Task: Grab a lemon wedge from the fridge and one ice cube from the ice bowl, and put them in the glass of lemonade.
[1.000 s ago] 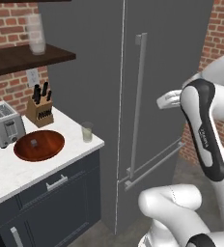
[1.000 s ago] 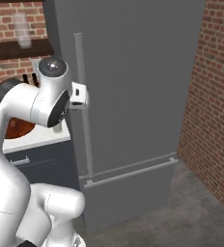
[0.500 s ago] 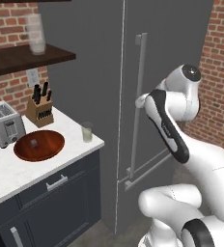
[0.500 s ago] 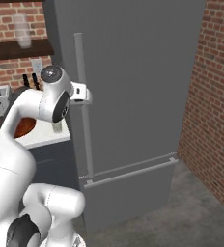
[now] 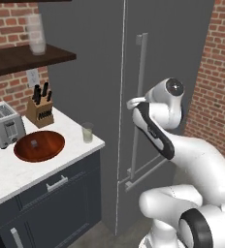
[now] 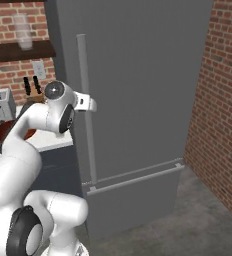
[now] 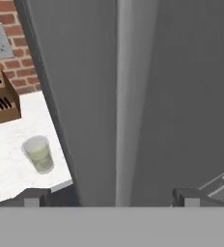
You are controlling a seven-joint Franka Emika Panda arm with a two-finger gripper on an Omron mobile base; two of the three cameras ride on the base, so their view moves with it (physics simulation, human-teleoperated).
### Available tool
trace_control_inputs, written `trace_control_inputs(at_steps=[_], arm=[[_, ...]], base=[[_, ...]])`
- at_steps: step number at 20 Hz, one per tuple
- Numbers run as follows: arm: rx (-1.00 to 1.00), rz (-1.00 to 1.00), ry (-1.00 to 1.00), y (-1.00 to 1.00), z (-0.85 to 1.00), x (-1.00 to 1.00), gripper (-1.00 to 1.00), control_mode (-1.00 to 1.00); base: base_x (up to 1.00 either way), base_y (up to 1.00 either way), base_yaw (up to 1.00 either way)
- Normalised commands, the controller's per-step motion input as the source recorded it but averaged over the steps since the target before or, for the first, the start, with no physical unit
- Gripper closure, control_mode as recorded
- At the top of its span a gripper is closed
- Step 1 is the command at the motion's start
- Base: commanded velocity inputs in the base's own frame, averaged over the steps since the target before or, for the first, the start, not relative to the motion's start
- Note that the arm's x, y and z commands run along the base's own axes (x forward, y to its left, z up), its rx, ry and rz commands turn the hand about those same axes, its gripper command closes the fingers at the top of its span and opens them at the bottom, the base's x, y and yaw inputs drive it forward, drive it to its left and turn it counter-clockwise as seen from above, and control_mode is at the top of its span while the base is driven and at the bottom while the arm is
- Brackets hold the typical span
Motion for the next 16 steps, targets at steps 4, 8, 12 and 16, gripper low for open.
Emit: trace_control_inputs(at_steps=[4, 8, 12, 16], arm=[[0.1, 0.0, 0.02, -0.32, 0.02, 0.22, -1.0, -1.0], [0.03, 0.0, 0.14, -0.17, 0.0, 0.14, -1.0, -1.0], [0.0, 0.0, 0.17, 0.0, 0.0, 0.17, -1.0, -1.0], [0.07, 0.0, 0.0, 0.01, -0.11, 0.07, -1.0, -1.0]], base=[[0.0, 0.0, 0.0], [0.0, 0.0, 0.0], [0.0, 0.0, 0.0], [0.0, 0.0, 0.0]])
